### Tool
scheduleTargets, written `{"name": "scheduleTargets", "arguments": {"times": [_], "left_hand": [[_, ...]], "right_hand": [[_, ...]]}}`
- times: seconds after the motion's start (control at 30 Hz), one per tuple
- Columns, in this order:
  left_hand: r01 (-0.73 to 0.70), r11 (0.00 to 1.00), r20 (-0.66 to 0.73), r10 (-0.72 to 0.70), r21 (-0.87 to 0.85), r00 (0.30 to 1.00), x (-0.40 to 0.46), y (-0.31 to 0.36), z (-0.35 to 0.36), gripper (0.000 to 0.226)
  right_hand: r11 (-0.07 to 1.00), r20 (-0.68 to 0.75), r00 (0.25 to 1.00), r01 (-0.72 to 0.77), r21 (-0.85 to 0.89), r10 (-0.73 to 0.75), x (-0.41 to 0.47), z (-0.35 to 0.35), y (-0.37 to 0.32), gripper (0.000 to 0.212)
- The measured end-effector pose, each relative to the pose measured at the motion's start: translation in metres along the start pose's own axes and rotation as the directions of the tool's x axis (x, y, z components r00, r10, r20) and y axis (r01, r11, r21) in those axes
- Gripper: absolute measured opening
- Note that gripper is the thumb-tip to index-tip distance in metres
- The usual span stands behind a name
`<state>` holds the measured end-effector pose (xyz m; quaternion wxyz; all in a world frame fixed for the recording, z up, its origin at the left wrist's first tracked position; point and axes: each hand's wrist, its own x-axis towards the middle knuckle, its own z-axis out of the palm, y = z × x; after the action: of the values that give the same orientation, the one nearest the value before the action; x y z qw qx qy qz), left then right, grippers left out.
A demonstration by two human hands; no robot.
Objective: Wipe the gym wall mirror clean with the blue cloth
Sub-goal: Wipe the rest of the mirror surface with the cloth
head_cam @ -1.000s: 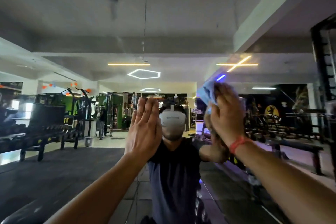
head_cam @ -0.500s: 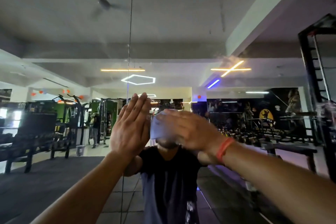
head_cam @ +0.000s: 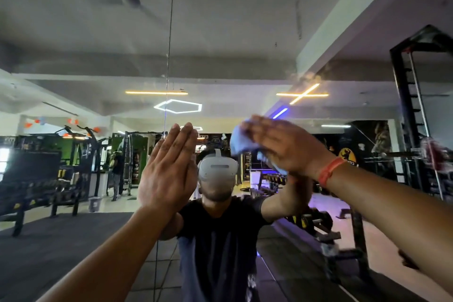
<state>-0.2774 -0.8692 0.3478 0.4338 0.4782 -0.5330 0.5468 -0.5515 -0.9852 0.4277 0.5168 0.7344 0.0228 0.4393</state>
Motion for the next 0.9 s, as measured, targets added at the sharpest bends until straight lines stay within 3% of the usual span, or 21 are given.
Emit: {"name": "scheduleTargets", "arguments": {"times": [0.03,0.1,0.13,0.17,0.2,0.27,0.33,0.37,0.4,0.47,0.53,0.57,0.6,0.63,0.67,0.7,0.77,0.83,0.9], "left_hand": [[-0.001,1.0,-0.001,0.001,0.0,1.0,0.001,0.0,0.0,0.058],[0.001,1.0,-0.012,-0.001,0.009,1.0,0.001,0.0,0.001,0.058],[0.0,1.0,-0.023,0.0,0.011,1.0,0.001,0.0,0.001,0.057],[-0.004,1.0,-0.036,0.005,0.01,0.999,0.001,0.0,0.002,0.056],[-0.013,1.0,-0.047,0.013,0.008,0.999,0.0,0.0,0.002,0.055],[-0.023,1.0,-0.052,0.023,0.002,0.998,0.0,0.001,0.001,0.055],[-0.021,1.0,-0.047,0.021,-0.002,0.999,0.001,0.001,-0.001,0.057],[-0.024,1.0,-0.039,0.024,0.001,0.999,0.001,0.001,-0.001,0.057],[-0.025,1.0,-0.031,0.026,0.007,0.999,0.001,0.002,-0.002,0.058],[-0.026,1.0,-0.021,0.026,0.013,0.999,0.001,0.002,-0.004,0.058],[-0.027,1.0,-0.022,0.028,0.011,0.999,0.0,0.001,-0.003,0.058],[-0.028,1.0,-0.024,0.028,0.008,0.999,0.0,0.002,-0.003,0.058],[-0.031,0.999,-0.032,0.031,0.006,0.999,0.0,0.002,-0.002,0.058],[-0.038,0.999,-0.04,0.039,0.008,0.998,0.0,0.002,-0.001,0.057],[-0.045,0.999,-0.043,0.046,0.012,0.998,0.0,0.001,-0.001,0.056],[-0.05,0.999,-0.041,0.05,0.015,0.998,0.0,0.001,0.0,0.056],[-0.042,0.999,-0.039,0.043,0.018,0.998,0.0,0.001,-0.001,0.057],[-0.025,1.0,-0.046,0.025,0.015,0.999,-0.001,0.004,-0.002,0.058],[-0.02,1.0,-0.053,0.02,0.013,0.998,0.0,0.006,-0.003,0.057]], "right_hand": [[0.987,-0.054,0.985,-0.162,-0.011,0.161,0.003,-0.001,0.005,0.049],[0.862,-0.153,0.848,-0.495,0.11,0.507,0.014,0.009,-0.022,0.051],[0.807,-0.164,0.792,-0.561,0.183,0.588,0.019,0.017,-0.046,0.05],[0.818,-0.149,0.81,-0.531,0.222,0.567,0.02,0.024,-0.069,0.047],[0.88,-0.107,0.887,-0.419,0.224,0.449,0.015,0.027,-0.087,0.043],[0.974,0.01,0.997,-0.083,0.211,0.083,-0.004,0.018,-0.099,0.039],[0.962,0.115,0.97,0.189,0.199,-0.214,-0.019,0.002,-0.068,0.039],[0.958,0.132,0.955,0.248,0.147,-0.267,-0.023,-0.003,-0.047,0.039],[0.972,0.114,0.967,0.22,0.076,-0.228,-0.024,-0.007,-0.027,0.04],[0.995,0.001,0.995,-0.101,-0.004,0.101,-0.019,-0.013,-0.001,0.046],[0.851,-0.112,0.844,-0.515,0.106,0.525,-0.002,-0.006,-0.017,0.051],[0.782,-0.127,0.773,-0.601,0.166,0.622,0.005,0.004,-0.038,0.052],[0.785,-0.109,0.783,-0.587,0.2,0.613,0.01,0.011,-0.062,0.05],[0.859,-0.068,0.869,-0.469,0.204,0.491,0.007,0.017,-0.086,0.048],[0.938,-0.005,0.958,-0.281,0.203,0.288,0.001,0.017,-0.102,0.046],[0.973,0.052,0.996,-0.085,0.215,0.076,-0.006,0.014,-0.105,0.044],[0.969,0.085,0.983,0.141,0.201,-0.161,-0.012,0.005,-0.078,0.042],[0.993,0.023,0.998,0.063,0.1,-0.066,-0.009,0.001,-0.046,0.043],[0.959,-0.061,0.961,-0.265,0.095,0.271,0.002,0.001,-0.042,0.044]]}}
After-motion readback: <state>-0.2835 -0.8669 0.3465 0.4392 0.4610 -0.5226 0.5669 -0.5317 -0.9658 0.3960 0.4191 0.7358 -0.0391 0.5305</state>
